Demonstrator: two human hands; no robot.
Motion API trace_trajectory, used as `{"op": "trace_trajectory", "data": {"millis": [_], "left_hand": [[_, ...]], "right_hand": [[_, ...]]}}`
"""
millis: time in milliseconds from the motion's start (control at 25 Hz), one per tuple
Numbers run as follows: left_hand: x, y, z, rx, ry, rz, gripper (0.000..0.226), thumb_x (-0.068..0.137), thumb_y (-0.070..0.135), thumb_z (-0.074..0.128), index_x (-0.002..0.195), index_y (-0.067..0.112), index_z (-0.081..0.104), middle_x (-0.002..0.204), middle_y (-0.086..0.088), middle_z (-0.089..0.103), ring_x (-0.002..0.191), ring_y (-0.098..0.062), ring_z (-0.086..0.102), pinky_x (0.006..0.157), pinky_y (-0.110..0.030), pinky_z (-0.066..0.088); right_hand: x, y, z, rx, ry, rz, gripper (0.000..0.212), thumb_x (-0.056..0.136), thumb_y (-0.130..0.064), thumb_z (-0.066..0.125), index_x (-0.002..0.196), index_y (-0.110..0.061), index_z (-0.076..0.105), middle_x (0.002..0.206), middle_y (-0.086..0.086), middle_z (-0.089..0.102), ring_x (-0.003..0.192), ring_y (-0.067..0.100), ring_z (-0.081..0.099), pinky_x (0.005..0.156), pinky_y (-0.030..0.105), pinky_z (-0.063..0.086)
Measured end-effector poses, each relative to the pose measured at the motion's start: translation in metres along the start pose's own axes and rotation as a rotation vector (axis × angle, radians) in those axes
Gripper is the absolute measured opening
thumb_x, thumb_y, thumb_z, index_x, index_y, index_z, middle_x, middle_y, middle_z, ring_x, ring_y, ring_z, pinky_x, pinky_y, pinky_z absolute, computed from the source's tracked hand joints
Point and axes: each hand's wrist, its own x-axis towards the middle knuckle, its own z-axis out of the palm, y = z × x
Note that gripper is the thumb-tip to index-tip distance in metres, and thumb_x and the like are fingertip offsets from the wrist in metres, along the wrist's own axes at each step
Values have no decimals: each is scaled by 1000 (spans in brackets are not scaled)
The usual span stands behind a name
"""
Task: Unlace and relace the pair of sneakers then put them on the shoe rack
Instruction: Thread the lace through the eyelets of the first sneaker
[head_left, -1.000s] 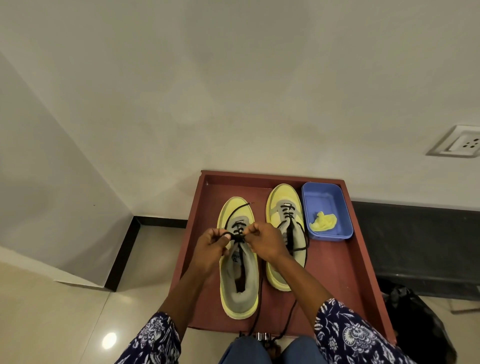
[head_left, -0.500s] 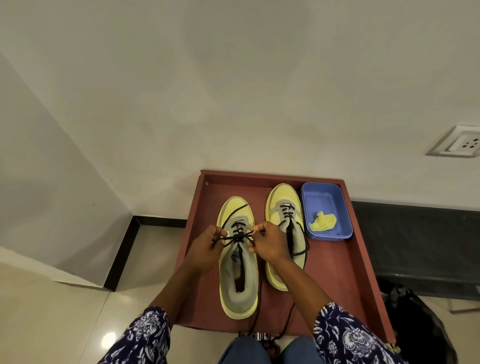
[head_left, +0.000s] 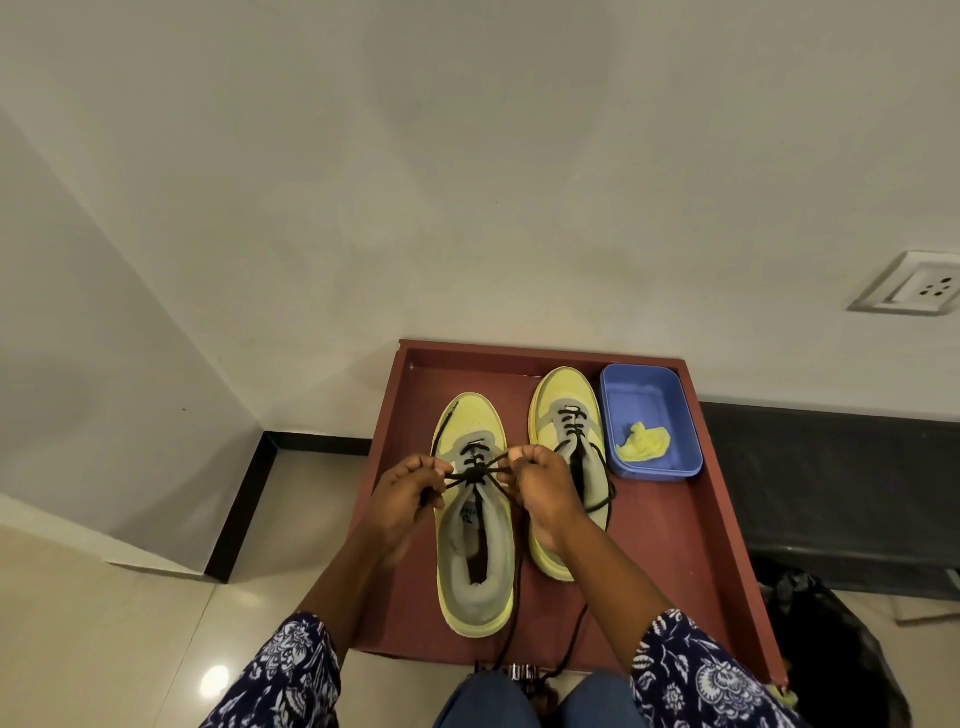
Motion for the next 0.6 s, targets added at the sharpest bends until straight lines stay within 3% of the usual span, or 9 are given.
{"op": "trace_trajectory", "data": {"millis": [120,200,280,400,520,600], "left_hand": [[3,-1,-2,183,11,65,14,93,12,50,88,8,63,78,-1,59,71,-12,55,67,-18,48],[5,-1,1,358,55,139,8,88,8,58,89,13,64,88,-1,65,82,-12,61,77,-22,51],[7,0,2,409,96,176,11,83,4,63,85,15,65,88,-2,67,84,-14,65,77,-23,53],[8,3,4,254,103,167,13,81,0,64,80,13,64,81,-5,65,79,-18,63,72,-26,52],[7,3,5,97,129,125,14,84,1,60,83,15,61,78,-5,60,73,-17,58,61,-26,45],[7,2,4,-9,127,74,14,87,3,56,87,17,60,75,-3,56,66,-14,53,58,-26,41]], "right_hand": [[-1,-6,-3,97,-36,14,18,98,-13,40,88,-12,54,75,-2,56,62,7,44,56,19,38],[-3,-7,-4,-5,-86,-4,17,96,-12,44,84,-15,55,70,-4,53,56,7,38,53,19,34],[-3,-9,-8,-205,-135,-66,18,93,-17,54,75,-17,57,60,-11,51,51,0,39,53,17,33],[0,-10,-14,-370,-134,-126,33,91,-25,58,60,-18,51,47,-17,42,42,-4,39,52,15,31],[3,-7,-14,-550,-95,-163,39,96,-34,46,60,-19,42,56,-7,41,52,5,37,58,25,32],[5,-6,-13,-536,-83,-136,40,97,-41,35,63,-20,40,60,-5,41,54,8,36,62,30,33]]}}
